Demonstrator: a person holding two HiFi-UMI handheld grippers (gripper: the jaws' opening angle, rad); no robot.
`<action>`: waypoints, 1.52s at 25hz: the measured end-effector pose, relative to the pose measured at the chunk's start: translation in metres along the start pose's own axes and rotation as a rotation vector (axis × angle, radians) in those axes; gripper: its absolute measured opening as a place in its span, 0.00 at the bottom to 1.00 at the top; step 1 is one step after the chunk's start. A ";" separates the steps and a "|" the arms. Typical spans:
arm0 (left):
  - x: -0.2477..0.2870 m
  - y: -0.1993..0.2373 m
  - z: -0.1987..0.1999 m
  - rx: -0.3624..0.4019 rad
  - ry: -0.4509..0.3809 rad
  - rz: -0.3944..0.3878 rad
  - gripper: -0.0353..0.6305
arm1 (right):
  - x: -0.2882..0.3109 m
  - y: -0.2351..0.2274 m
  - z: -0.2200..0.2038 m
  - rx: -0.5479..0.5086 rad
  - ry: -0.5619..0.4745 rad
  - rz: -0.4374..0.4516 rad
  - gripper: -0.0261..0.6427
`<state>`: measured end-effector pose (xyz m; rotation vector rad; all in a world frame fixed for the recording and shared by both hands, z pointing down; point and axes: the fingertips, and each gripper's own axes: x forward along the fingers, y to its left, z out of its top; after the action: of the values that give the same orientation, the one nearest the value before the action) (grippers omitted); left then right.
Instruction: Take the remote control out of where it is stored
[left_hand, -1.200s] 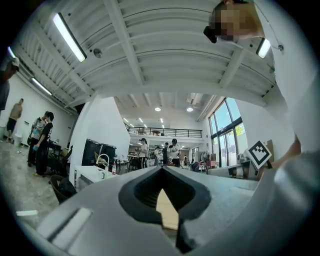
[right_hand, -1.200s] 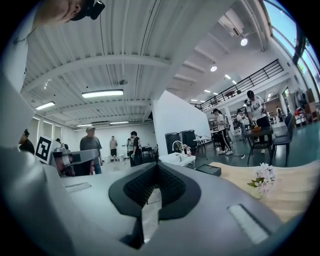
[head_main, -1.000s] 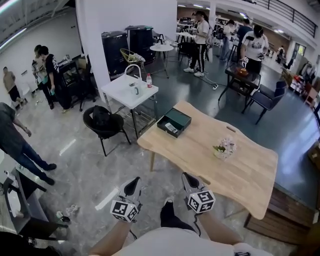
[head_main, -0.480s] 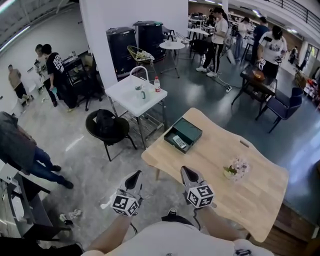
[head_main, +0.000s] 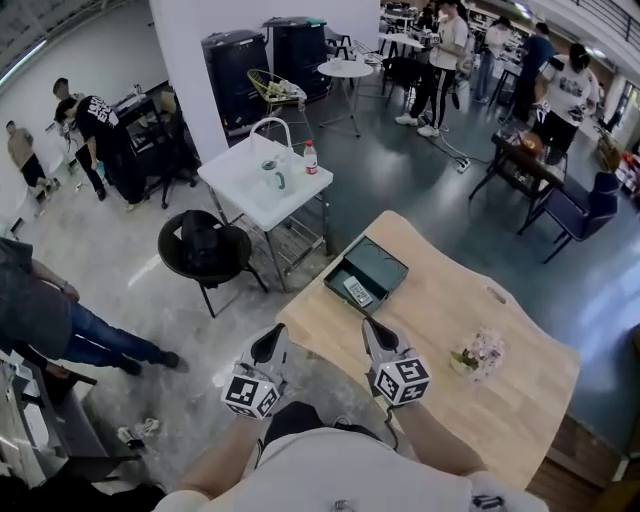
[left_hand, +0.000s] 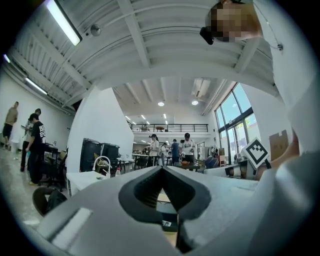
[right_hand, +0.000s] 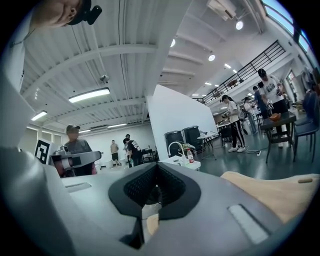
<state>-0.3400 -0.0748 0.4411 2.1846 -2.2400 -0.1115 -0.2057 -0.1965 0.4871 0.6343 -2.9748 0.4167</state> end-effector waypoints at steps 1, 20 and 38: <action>0.011 0.005 -0.003 -0.001 0.004 -0.008 0.05 | 0.008 -0.008 0.000 0.004 0.004 -0.009 0.08; 0.243 0.098 -0.056 0.025 0.123 -0.452 0.05 | 0.140 -0.111 0.007 0.114 -0.011 -0.381 0.08; 0.318 0.006 -0.309 0.894 0.623 -1.069 0.19 | 0.100 -0.199 -0.090 0.332 0.091 -0.526 0.08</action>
<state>-0.3366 -0.4053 0.7361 2.8854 -0.6430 1.5332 -0.2148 -0.3849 0.6356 1.3373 -2.5248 0.8598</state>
